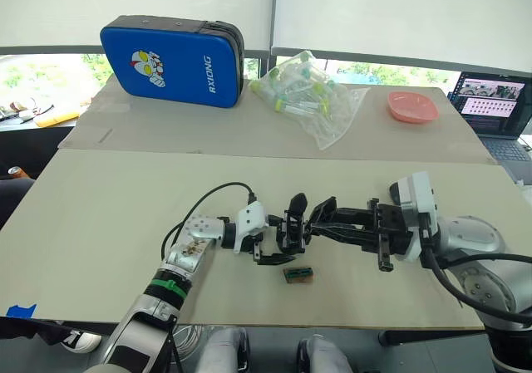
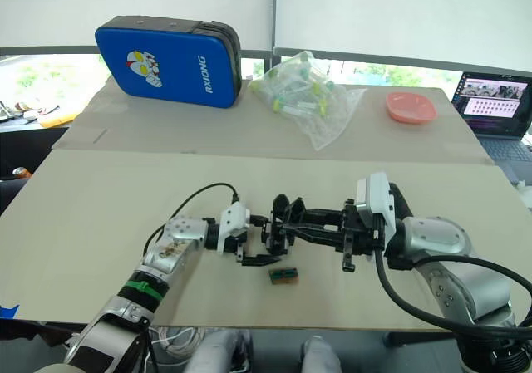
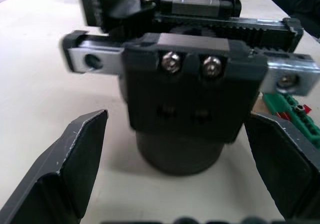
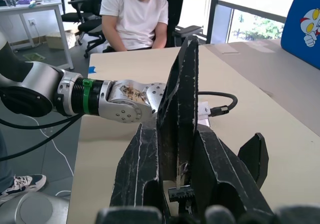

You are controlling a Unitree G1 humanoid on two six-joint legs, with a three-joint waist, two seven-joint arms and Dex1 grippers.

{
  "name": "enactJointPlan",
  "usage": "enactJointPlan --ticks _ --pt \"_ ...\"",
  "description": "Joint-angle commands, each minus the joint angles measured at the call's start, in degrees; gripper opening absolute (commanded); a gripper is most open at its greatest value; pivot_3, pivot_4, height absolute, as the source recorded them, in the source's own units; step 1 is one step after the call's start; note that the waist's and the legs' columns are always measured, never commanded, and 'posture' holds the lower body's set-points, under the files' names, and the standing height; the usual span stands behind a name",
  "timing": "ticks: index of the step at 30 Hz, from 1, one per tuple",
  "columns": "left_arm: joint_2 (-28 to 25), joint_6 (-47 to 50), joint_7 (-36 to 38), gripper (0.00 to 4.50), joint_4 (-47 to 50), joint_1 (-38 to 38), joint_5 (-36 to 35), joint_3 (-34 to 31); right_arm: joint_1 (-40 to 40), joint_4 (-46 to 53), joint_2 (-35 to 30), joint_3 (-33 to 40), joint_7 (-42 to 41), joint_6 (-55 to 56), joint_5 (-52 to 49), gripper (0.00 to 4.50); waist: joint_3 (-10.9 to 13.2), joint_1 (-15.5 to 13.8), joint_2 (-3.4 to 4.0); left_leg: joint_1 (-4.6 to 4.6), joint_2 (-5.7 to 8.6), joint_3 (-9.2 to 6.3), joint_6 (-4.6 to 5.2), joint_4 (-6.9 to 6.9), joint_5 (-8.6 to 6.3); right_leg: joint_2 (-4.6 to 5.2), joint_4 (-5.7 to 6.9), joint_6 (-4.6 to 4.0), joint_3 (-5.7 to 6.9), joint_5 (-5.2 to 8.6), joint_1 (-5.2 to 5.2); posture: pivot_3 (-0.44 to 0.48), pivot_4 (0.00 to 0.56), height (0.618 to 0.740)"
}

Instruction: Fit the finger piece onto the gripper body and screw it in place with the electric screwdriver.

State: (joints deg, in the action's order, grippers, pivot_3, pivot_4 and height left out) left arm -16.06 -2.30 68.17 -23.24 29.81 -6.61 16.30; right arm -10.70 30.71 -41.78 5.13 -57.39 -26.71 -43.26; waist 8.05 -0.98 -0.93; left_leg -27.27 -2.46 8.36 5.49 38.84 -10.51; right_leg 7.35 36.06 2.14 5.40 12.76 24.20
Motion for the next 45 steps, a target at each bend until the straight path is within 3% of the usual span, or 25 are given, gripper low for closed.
enactJointPlan --ticks 1,7,10,13,24,45 --pt "1.0 0.3 -1.5 4.50 0.2 1.7 0.4 0.2 0.0 2.2 -0.1 0.6 -0.3 1.8 0.5 0.39 0.0 0.0 0.00 0.01 0.00 0.00 0.01 0.00 0.00 0.00 0.00 0.00 0.01 0.00 0.01 0.000 0.150 0.740" --pt "1.4 0.1 -1.6 4.50 -0.4 1.9 0.6 0.8 0.3 2.3 0.2 0.3 -0.4 2.3 1.5 0.39 0.0 -0.1 0.00 0.00 0.00 -0.01 -0.01 0.01 -0.01 0.00 -0.01 0.00 0.01 0.00 0.02 0.000 0.150 0.740" --pt "0.7 -0.3 -1.2 3.71 -0.4 1.7 1.7 1.9 0.5 2.3 0.3 -0.2 -0.5 2.9 2.4 0.39 0.0 -0.1 0.00 0.00 0.00 -0.01 0.00 0.01 -0.01 0.00 -0.01 0.00 0.01 0.00 0.02 0.000 0.150 0.740" --pt "0.2 -1.2 -1.6 2.39 -1.1 2.0 2.6 2.4 0.5 1.8 0.8 -1.3 -1.1 4.4 4.1 0.39 0.0 -0.1 0.00 0.02 0.00 -0.01 -0.02 0.01 -0.02 0.00 -0.02 0.00 0.01 0.00 0.02 0.000 0.150 0.740" --pt "0.4 -1.0 -2.1 2.37 -1.6 1.9 2.8 2.6 -3.2 -7.2 3.9 -8.9 -6.5 14.4 13.6 0.39 0.0 0.0 0.00 0.04 0.00 -0.01 -0.02 0.07 -0.02 0.00 0.00 0.02 0.03 -0.01 0.01 0.000 0.150 0.740" --pt "-0.7 1.9 -0.6 2.37 -0.5 1.8 1.7 2.3 -8.0 -15.9 6.8 -13.9 -6.6 13.9 20.5 0.39 0.0 0.3 0.01 0.05 0.00 -0.02 -0.06 0.07 -0.03 0.01 0.03 0.02 0.04 -0.02 0.01 0.000 0.150 0.740"
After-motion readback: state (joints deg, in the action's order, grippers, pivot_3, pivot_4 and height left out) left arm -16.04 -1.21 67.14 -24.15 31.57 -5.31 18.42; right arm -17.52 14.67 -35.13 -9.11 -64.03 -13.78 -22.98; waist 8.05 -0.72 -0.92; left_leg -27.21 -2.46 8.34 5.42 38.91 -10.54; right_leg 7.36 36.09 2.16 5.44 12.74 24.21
